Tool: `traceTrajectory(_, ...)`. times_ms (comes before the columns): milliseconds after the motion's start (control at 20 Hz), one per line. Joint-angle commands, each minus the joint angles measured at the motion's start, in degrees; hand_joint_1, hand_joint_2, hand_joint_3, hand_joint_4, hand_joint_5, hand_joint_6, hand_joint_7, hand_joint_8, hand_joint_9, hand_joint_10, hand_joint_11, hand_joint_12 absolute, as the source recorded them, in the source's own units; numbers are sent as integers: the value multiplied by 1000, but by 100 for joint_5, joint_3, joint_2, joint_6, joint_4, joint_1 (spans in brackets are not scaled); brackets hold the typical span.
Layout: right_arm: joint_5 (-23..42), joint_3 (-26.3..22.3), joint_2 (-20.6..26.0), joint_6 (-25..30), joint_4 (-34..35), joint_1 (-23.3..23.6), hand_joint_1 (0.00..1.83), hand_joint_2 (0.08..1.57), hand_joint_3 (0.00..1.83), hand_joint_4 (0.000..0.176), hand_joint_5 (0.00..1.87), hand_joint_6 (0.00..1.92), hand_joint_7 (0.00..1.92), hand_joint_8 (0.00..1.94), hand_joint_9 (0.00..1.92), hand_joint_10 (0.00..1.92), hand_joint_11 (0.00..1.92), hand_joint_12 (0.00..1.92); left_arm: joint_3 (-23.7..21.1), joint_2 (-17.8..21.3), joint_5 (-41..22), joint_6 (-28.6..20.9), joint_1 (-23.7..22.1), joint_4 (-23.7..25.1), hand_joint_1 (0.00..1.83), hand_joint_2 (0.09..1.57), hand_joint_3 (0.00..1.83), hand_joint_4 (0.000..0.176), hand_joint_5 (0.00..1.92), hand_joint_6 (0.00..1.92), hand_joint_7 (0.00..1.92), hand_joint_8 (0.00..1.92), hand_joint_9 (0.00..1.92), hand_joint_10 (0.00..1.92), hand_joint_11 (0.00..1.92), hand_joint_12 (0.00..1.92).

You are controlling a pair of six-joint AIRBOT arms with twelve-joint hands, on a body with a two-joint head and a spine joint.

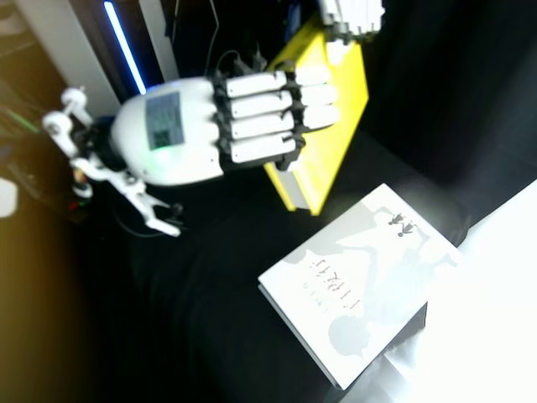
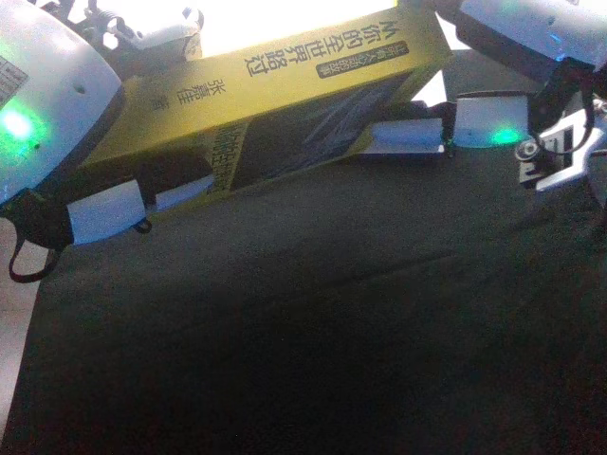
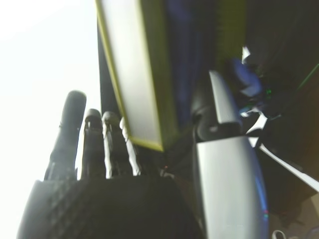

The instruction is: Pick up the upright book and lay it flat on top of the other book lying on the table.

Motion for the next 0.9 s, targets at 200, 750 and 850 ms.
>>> traceTrajectory(200, 492, 81, -87, 67, 204, 133, 1229, 1197, 2, 0, 705, 1140, 913, 1338, 1029, 1453, 948, 1862, 17, -26, -1140, -135, -78, 312, 1146, 1133, 0, 0, 939, 1093, 1371, 1596, 1575, 1702, 1557, 1893)
traceTrajectory(750, 492, 88, -80, 89, 223, 181, 1357, 1204, 0, 0, 692, 1182, 827, 1283, 858, 1529, 834, 1819, 12, -11, -1173, -139, -45, 337, 952, 1077, 0, 0, 299, 1174, 314, 1124, 175, 1271, 45, 1602)
traceTrajectory(850, 492, 90, -57, 89, 224, 208, 1360, 1201, 0, 0, 706, 1129, 833, 1293, 869, 1538, 861, 1827, -10, 42, -1150, -138, 31, 284, 831, 1045, 0, 36, 135, 1004, 219, 802, 34, 876, 8, 1119)
